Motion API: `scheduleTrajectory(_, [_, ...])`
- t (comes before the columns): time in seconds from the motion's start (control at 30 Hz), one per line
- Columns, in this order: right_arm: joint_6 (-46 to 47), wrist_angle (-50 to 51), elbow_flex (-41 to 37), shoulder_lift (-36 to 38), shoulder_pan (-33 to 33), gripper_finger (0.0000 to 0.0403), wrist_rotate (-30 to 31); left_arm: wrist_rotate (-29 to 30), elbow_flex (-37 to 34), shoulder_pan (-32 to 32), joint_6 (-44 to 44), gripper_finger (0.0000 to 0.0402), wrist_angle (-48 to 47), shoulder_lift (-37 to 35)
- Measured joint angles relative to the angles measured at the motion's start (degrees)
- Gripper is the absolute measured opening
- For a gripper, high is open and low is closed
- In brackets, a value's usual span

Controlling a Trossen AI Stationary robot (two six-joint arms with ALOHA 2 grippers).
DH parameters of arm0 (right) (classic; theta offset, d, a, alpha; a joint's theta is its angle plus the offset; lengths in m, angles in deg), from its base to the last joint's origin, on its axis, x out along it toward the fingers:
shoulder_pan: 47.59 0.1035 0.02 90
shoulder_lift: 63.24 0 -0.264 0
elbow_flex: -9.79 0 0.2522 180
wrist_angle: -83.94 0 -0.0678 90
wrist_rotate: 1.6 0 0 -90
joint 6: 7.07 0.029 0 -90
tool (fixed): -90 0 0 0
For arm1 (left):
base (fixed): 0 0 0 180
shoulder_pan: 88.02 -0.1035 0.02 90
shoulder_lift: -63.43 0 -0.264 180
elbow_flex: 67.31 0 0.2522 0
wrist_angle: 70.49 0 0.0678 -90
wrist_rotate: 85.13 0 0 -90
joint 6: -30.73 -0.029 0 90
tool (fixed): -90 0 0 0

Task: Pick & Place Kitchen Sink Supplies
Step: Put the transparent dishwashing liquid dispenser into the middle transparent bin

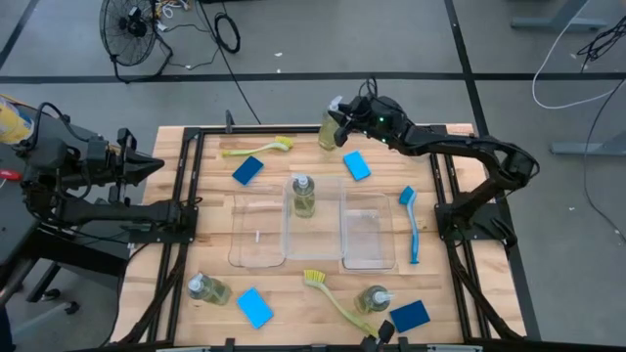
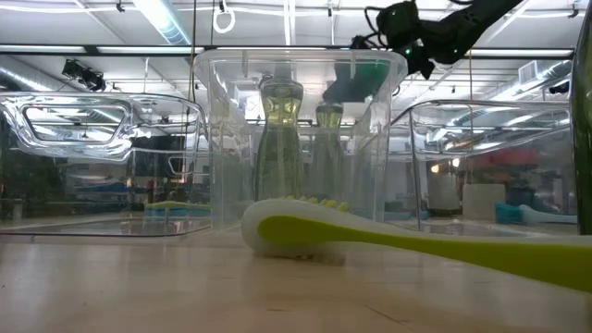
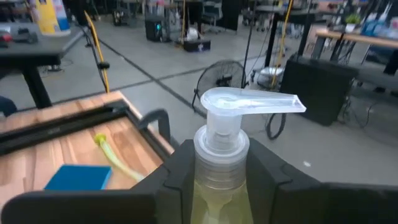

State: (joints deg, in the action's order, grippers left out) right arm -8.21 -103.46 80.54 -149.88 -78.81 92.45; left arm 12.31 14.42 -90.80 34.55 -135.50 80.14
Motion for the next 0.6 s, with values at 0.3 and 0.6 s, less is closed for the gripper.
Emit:
scheduleTrajectory(0.3, [-1.23,2.99,0.07,7.78,1.64,0.0097,-0.01,0.0,0.0,0.0,-0.02,0.0018,-0.01,0.0])
scheduleTrajectory(0.6, [-1.4,9.91,0.15,16.65,4.63,0.0097,-2.64,0.0,0.0,0.01,0.0,0.0018,0.01,0.0])
